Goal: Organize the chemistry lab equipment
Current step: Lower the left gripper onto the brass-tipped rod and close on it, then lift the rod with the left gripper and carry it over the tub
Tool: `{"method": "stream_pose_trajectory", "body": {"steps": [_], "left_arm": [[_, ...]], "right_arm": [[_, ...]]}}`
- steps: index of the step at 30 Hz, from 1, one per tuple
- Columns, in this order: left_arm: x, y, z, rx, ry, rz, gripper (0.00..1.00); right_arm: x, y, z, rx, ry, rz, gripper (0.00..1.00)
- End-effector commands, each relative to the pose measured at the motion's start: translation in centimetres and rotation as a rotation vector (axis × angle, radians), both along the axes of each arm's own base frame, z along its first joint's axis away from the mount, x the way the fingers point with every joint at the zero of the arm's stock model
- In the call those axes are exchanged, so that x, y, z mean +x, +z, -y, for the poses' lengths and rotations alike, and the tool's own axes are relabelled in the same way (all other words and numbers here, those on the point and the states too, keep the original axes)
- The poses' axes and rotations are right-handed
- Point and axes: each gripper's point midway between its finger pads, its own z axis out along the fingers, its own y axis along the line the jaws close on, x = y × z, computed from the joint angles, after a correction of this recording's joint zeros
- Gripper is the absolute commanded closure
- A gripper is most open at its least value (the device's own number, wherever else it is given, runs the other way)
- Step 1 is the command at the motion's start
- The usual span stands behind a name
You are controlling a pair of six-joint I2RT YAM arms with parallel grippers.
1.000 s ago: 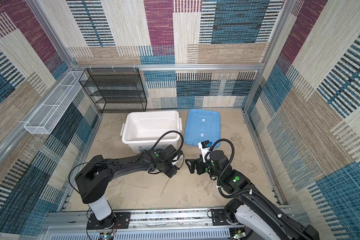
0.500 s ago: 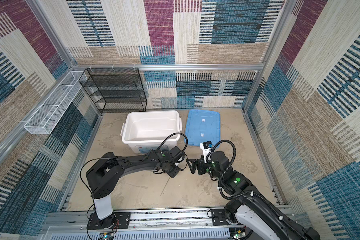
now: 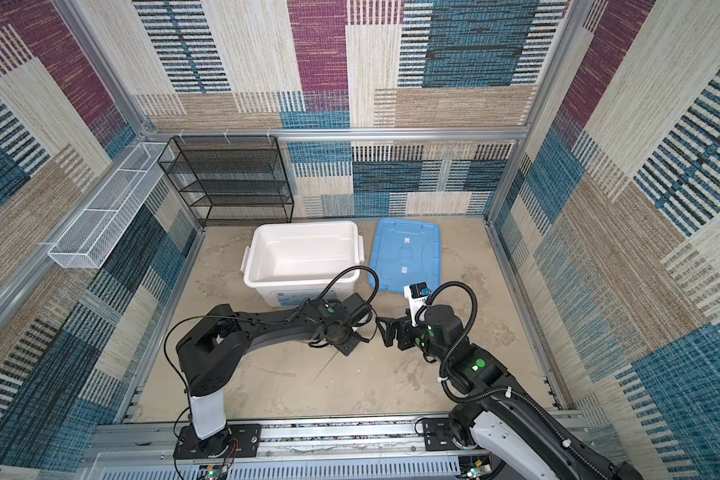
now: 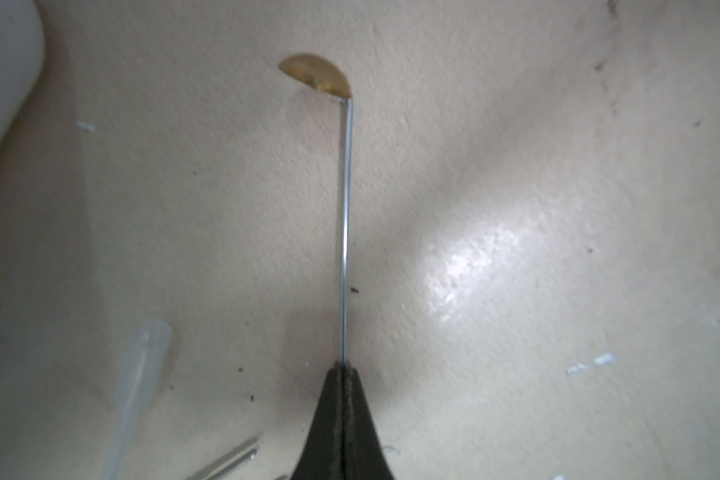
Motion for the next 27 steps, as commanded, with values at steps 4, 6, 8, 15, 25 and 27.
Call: {"method": "stream_pose_trajectory", "body": {"steps": [4, 6, 8, 15, 25, 27], "left_arm": [[-0.5, 3.7, 0.9, -0.100, -0.039, 0.005, 1.00], [-0.6, 5.2, 1.2, -0.134, -0.073, 0.029, 1.00], [-0.6, 6.9, 1.3, -0.166, -0.102, 0.065, 1.00], [-0.7, 12.9, 0.5, -0.240, -0.185, 0.166, 1.00], [0.9, 22.5, -4.3, -0.286, -0.369, 0.401, 1.00], [0.7, 23.9, -5.2, -0.295, -0.444, 0.424, 1.00]], "right_arm": [[0.2, 1.5, 0.3, 0.041, -0.022, 0.059, 0.01], [0.1, 2.1, 0.3, 0.056, -0.020, 0.079, 0.01], [0.0, 2.9, 0.3, 0.073, -0.016, 0.106, 0.01], [-0.6, 5.9, -0.2, 0.109, 0.041, 0.218, 0.01], [-0.1, 12.1, -4.9, 0.105, 0.290, 0.343, 0.01], [0.5, 13.2, -5.7, 0.077, 0.317, 0.363, 0.01]]}}
